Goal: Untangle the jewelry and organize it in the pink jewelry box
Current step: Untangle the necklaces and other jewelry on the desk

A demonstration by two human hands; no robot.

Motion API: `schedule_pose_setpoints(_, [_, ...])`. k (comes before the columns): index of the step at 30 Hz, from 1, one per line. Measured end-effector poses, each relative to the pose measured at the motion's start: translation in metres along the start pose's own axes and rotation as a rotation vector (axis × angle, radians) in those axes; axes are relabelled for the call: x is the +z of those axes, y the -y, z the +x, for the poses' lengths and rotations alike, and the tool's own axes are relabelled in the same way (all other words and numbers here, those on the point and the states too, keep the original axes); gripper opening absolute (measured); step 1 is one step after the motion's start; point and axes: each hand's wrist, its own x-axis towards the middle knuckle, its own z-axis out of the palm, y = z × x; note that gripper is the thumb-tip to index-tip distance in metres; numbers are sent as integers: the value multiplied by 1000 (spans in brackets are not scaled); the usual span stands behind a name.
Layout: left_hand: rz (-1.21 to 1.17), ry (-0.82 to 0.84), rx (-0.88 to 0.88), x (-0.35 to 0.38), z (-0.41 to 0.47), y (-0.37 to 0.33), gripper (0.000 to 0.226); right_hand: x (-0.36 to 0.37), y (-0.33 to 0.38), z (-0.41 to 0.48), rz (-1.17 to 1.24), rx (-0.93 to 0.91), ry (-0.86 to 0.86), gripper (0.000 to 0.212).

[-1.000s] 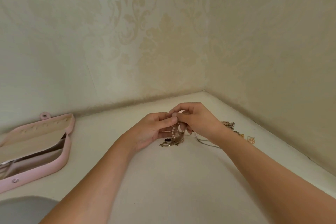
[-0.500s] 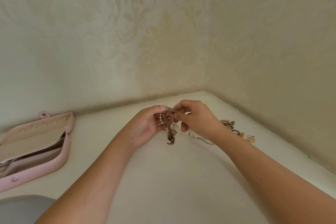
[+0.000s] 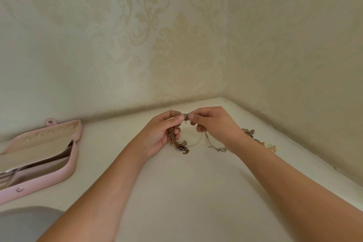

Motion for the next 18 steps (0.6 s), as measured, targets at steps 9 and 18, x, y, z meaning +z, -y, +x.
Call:
schedule_pose_setpoints(9, [-64, -11, -31, -2, 4, 4, 11, -7, 1, 2, 319, 101, -95, 2])
schedule_pose_setpoints(18, [-181, 51, -81, 0, 0, 1, 27, -14, 12, 1, 549, 197, 33, 15])
